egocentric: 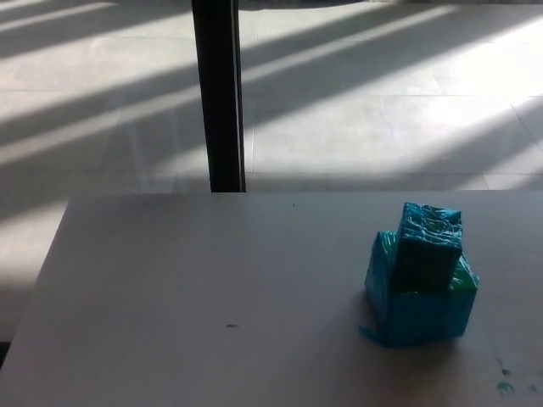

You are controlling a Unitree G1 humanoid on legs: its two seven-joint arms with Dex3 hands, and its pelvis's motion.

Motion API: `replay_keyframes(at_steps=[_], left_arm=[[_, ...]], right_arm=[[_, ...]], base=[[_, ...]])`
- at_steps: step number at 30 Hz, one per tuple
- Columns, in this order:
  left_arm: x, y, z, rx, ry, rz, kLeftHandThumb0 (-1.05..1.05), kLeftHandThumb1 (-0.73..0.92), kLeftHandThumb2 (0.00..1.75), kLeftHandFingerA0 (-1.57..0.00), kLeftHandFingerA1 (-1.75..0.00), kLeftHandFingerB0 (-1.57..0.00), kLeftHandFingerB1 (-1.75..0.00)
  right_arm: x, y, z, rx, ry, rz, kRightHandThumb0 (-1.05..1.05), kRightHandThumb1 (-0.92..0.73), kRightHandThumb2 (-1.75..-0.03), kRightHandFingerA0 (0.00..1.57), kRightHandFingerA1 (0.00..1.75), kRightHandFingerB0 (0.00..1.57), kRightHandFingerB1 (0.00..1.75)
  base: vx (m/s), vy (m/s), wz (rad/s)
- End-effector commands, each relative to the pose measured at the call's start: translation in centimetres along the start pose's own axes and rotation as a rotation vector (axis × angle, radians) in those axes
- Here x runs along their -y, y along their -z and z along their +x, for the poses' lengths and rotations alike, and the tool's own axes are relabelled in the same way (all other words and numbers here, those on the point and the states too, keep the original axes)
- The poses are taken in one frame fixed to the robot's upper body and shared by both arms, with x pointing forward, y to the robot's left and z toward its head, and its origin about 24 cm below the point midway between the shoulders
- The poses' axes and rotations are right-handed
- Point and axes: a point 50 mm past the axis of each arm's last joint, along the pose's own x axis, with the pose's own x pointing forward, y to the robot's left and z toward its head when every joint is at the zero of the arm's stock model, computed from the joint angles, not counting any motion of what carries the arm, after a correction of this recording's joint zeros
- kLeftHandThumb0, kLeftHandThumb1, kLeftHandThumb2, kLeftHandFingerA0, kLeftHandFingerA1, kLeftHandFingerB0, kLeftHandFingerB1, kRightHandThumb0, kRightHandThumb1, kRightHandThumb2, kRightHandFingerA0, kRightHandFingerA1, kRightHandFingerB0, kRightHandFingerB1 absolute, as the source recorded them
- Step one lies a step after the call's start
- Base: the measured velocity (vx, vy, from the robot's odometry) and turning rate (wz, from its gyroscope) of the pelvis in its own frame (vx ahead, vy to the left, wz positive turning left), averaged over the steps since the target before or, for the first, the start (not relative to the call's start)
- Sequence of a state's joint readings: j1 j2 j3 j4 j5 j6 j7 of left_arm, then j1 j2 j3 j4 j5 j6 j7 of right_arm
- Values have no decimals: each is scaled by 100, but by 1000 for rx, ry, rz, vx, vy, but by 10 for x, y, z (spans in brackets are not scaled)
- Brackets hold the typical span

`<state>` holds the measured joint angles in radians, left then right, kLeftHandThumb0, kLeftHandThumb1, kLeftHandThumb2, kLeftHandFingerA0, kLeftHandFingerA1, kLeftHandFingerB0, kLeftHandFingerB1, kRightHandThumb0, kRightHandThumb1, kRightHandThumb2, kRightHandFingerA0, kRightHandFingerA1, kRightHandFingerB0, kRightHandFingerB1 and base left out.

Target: The robot uses its right hand to pick up the small cube kept on the middle on the desk and place it on the bigger cube kept next to it

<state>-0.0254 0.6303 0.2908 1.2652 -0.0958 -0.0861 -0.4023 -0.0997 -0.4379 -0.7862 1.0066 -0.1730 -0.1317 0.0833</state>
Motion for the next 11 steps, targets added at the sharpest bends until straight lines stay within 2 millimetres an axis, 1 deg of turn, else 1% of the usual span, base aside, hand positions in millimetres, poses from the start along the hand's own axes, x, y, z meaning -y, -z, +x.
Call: replay_keyframes(at_steps=[1, 2, 3, 4, 5, 6, 7, 8, 9, 10, 11], left_arm=[[-4, 6, -2, -23, -21, 6, -73, 66, 60, -40, -58, -46, -45], [-4, 7, -3, -21, -24, 1, -73, 65, 60, -40, -59, -46, -45], [-4, 8, -3, -21, -17, -23, -72, 64, 60, -37, -57, -44, -43], [-4, 8, -3, -21, -17, -23, -72, 64, 60, -37, -57, -44, -43], [-4, 8, -3, -24, -21, -13, -71, 66, 60, -45, -60, -47, -45], [-3, 8, -3, -26, -23, -13, -70, 66, 60, -50, -62, -49, -46], [-3, 9, -2, -26, -25, -11, -76, 54, 76, -49, -64, -46, -51], [-2, 9, -2, -24, -25, 3, -76, 54, 76, -49, -64, -46, -51], [-2, 12, -3, -29, -23, -15, -70, 68, 60, -46, -59, -46, -45], [-3, 11, -4, -25, -23, 7, -71, 68, 61, -45, -59, -44, -44], [-3, 11, -4, -25, -23, 7, -71, 68, 61, -45, -59, -44, -44]], right_arm=[[-3, 21, -4, -80, 61, 225, -52, -87, -64, 8, 88, 20, 58], [-4, 22, -5, -76, 48, 245, -54, -88, -64, 6, 91, 20, 63], [-5, 23, -4, -80, 46, 259, -54, -88, -64, 6, 91, 20, 63], [-5, 23, -4, -80, 46, 260, -54, -88, -64, 6, 91, 20, 63], [-5, 23, -4, -87, 47, 252, -53, -86, -64, 11, 91, 22, 61], [-5, 22, -4, -88, 44, 247, -54, -87, -64, 11, 90, 23, 61], [-5, 21, -3, -84, 36, 250, -55, -87, -63, 10, 91, 21, 62], [-5, 21, -3, -83, 30, 256, -55, -87, -63, 10, 91, 21, 62], [-4, 21, -3, -88, 27, 233, -55, -86, -65, 11, 94, 22, 61], [-5, 21, -3, -83, 26, 229, -56, -86, -64, 13, 90, 23, 61], [-5, 21, -3, -83, 26, 229, -56, -86, -64, 13, 90, 23, 61]], base=[[0, 0, 0], [0, 0, 0], [0, 0, 0], [0, 0, 0], [0, 0, 0], [0, 0, 0], [0, 0, 0], [0, 0, 0], [0, 0, 0], [0, 0, 0], [0, 0, 0]])
